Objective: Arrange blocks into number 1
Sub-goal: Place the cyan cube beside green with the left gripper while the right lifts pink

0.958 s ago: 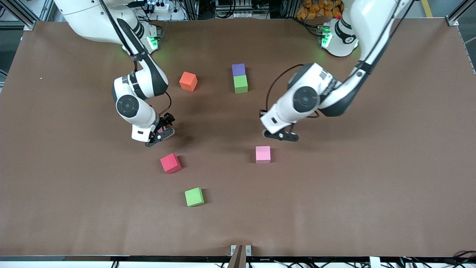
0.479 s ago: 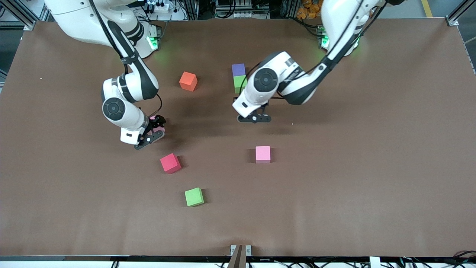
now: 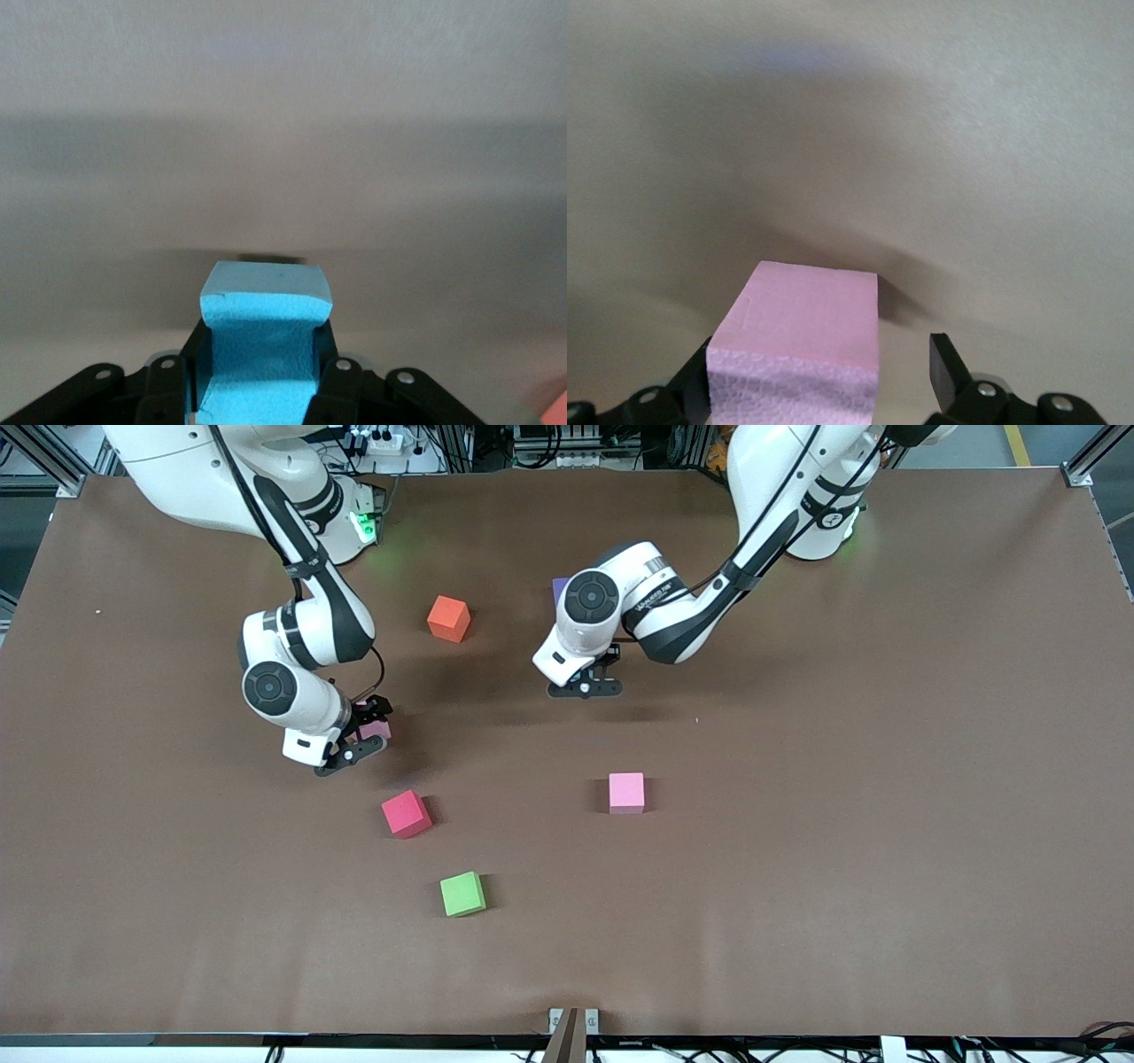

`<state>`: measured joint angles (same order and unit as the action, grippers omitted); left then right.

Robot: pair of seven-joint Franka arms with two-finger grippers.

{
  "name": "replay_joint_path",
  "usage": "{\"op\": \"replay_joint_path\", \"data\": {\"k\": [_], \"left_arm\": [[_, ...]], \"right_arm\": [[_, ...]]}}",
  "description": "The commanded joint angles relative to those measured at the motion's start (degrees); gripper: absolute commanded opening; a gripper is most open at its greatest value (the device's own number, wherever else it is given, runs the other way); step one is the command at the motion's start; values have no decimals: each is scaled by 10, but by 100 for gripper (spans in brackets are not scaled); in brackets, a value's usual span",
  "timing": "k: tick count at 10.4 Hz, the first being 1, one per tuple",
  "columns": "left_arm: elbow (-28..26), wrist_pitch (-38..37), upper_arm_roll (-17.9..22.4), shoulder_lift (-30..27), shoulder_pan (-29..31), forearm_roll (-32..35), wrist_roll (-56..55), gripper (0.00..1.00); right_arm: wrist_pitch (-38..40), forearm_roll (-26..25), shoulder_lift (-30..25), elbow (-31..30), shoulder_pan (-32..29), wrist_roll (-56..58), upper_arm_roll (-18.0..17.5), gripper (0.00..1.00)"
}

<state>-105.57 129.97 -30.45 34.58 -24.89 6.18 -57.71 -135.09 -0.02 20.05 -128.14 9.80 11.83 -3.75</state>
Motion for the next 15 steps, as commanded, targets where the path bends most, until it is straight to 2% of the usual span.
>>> {"op": "replay_joint_path", "data": {"k": [1, 3, 4, 5, 6, 7, 8, 10, 11, 12, 13, 15], "left_arm": [[-38, 40, 5, -11, -6, 40, -40, 0], [-43, 51, 4, -11, -5, 42, -42, 0], [-40, 51, 4, -11, -4, 42, -42, 0], [-39, 53, 3, -11, -5, 42, -42, 0], [-39, 60, 3, -11, -5, 43, -42, 0], [-38, 68, 2, -11, -6, 43, -42, 0], [-38, 71, 1, -11, -6, 43, -42, 0], [-38, 73, 1, -10, -6, 43, -41, 0], [-39, 72, 1, -9, -7, 47, -41, 16], [-39, 73, 1, -7, -7, 50, -40, 68], [-40, 72, 1, -7, -8, 52, -42, 100], [-40, 72, 0, -7, -8, 52, -42, 100]], "right_arm": [[12, 18, -19, -15, -15, -8, -8, 100], [14, 19, -19, -15, -15, -8, -8, 100], [12, 20, -20, -15, -15, -4, -9, 94], [10, 20, -20, -15, -15, -4, -10, 52], [9, 20, -20, -16, -14, -4, -11, 24], [9, 21, -20, -16, -14, -4, -12, 9], [10, 21, -21, -15, -12, -4, -12, 1], [9, 41, -21, -8, -1, -5, -17, 0], [9, 58, -21, 2, 11, -8, -25, 0], [9, 76, -20, 12, 22, -8, -24, 0], [10, 85, -17, 24, 28, -11, -24, 0], [14, 85, -11, 47, 58, -69, -24, 0]]}}
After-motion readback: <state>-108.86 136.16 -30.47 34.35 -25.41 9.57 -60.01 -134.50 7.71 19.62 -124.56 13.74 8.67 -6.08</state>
